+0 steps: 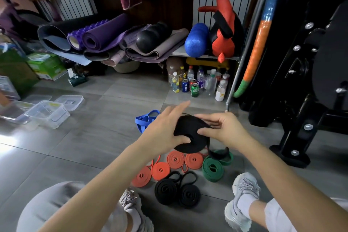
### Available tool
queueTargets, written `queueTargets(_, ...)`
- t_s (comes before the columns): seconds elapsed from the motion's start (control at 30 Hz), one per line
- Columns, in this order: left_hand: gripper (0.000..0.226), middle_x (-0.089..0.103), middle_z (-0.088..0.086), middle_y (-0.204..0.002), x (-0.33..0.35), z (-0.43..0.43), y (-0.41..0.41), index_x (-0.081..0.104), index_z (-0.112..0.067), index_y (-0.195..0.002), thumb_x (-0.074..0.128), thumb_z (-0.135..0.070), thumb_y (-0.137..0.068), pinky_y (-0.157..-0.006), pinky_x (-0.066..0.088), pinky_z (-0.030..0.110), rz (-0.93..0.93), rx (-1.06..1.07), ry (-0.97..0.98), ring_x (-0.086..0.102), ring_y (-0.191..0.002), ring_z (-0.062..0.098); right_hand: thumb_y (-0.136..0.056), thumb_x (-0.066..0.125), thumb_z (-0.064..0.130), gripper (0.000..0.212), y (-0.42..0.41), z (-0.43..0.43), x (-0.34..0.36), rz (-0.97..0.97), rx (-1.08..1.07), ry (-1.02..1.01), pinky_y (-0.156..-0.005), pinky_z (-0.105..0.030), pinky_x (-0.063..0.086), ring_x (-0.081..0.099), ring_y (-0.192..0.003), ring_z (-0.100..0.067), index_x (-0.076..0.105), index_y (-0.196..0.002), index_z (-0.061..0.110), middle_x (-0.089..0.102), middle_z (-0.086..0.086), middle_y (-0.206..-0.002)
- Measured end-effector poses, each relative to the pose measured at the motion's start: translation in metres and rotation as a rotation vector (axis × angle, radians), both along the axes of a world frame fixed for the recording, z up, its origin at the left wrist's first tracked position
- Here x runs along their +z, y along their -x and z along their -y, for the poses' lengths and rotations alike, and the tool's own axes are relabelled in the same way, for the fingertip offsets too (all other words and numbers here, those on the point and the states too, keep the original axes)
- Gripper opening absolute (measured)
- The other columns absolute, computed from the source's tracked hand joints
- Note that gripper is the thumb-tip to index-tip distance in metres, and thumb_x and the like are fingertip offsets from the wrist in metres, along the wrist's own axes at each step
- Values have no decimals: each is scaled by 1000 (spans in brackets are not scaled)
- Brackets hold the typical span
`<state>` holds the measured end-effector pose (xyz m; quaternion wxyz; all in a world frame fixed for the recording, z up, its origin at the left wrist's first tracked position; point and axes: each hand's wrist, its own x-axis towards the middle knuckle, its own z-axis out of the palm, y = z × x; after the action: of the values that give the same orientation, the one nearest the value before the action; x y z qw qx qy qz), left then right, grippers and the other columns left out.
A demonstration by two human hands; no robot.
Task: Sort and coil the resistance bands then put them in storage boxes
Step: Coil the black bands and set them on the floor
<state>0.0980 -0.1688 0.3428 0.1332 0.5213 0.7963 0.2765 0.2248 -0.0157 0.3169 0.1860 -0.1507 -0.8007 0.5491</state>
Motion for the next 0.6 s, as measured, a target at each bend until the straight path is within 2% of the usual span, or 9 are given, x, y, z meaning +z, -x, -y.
queueTargets(0.07,82,48,-2,-129,3,-5,0,22,-38,-144,70,-21,-80,-92,44,34,-172,-98,103,51,-113,20,-73,77,4,53,4,2,3,52,25,-90,-86,-15,50,64,-91,8,65,-98,48,68,23,-97)
queueTargets(0.13,69,56,-2,-124,5,-7,2,31,-34,-142,64,-17,-84,-87,43,28,-170,-105,131,54,-110,21,-73,78,8,53,6,0,5,78,40,-119,-84,-17,51,65,-93,5,64,-93,55,69,29,-90)
queueTargets(0.23,60,59,-8,-126,-1,-4,7,41,-31,-138,64,-15,-85,-87,43,21,-50,-49,41,55,-111,14,-71,80,12,46,5,-4,6,63,22,-28,-73,-12,52,67,-85,2,55,-84,48,72,22,-86)
queueTargets(0.33,63,55,-17,-125,-9,1,6,41,-44,-133,65,-13,-84,-87,42,12,97,-48,-80,54,-113,7,-71,79,10,46,3,-6,4,1,-34,-50,-77,-19,55,69,-87,-5,46,-71,41,73,13,-86)
queueTargets(0.4,70,52,-22,-124,-13,4,4,34,-61,-125,64,-12,-85,-93,42,15,157,-72,-157,51,-116,4,-71,77,2,41,0,-8,2,-53,-50,-13,-77,-21,55,69,-89,-7,49,-70,32,71,12,-91)
queueTargets(0.47,72,51,-21,-127,-18,7,3,31,-69,-118,61,-11,-87,-98,43,23,194,-72,-205,49,-119,4,-71,74,-6,32,-5,-11,0,-94,-57,66,-75,-20,55,69,-89,-5,56,-72,20,69,9,-96)
queueTargets(0.53,71,53,-17,-128,-24,8,3,36,-70,-115,60,-8,-88,-97,46,26,298,-39,-265,50,-119,5,-72,71,-10,31,-8,-12,-3,-129,-85,71,-79,-17,52,67,-88,-2,64,-76,20,68,3,-98)
queueTargets(0.6,70,57,-23,-121,-30,6,3,45,-65,-112,61,-2,-87,-93,48,23,440,32,-354,54,-115,4,-72,73,-7,39,-10,-12,-4,-137,-125,-15,-85,-13,47,63,-90,0,68,-86,29,63,3,-99)
